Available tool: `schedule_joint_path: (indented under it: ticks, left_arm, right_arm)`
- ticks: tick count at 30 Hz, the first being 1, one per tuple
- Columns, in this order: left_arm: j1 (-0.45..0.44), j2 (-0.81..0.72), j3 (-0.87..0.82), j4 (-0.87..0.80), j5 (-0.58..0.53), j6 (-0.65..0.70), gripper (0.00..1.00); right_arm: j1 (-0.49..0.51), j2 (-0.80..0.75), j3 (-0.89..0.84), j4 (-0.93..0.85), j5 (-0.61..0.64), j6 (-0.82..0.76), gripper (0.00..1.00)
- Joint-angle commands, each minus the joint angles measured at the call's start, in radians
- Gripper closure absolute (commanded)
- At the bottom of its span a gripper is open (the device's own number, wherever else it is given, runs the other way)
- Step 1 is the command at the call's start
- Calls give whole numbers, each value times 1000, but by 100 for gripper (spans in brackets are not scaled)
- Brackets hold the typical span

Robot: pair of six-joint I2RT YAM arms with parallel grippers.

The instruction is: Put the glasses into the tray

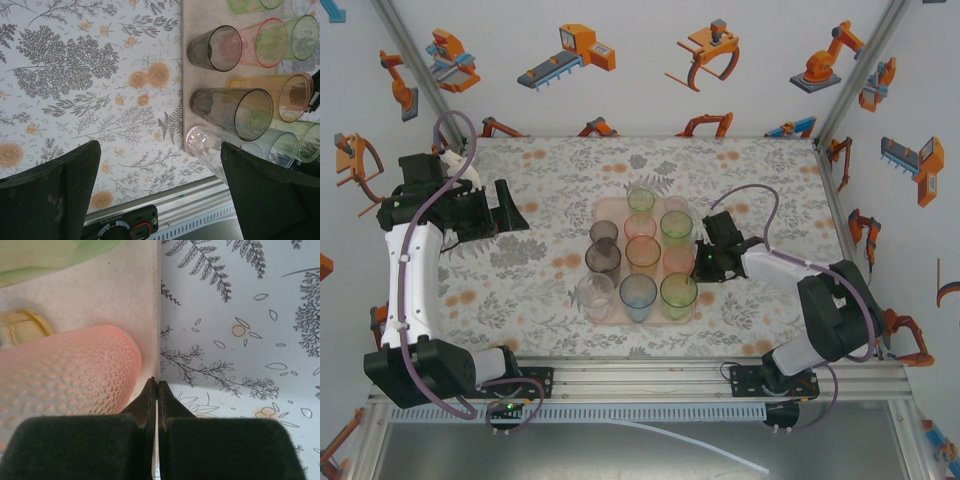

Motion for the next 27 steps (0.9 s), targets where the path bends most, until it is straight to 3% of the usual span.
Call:
schedule_joint_path:
  ticks: [1,8,16,27]
  left_arm:
    - [4,-24,4,-15,25,9,3]
    - [4,-27,0,-14,24,10,3]
    - [3,-23,13,-15,20,16,3]
    - [3,-40,-3,-2,11,17,3]
  right_arm:
    - [0,-42,-20,-62,30,11,100]
    - [0,-39,-18,-63,24,6,94]
    - [0,-49,9,-71,17,-7,78]
    - [-2,-122,41,-139,48,-32,76]
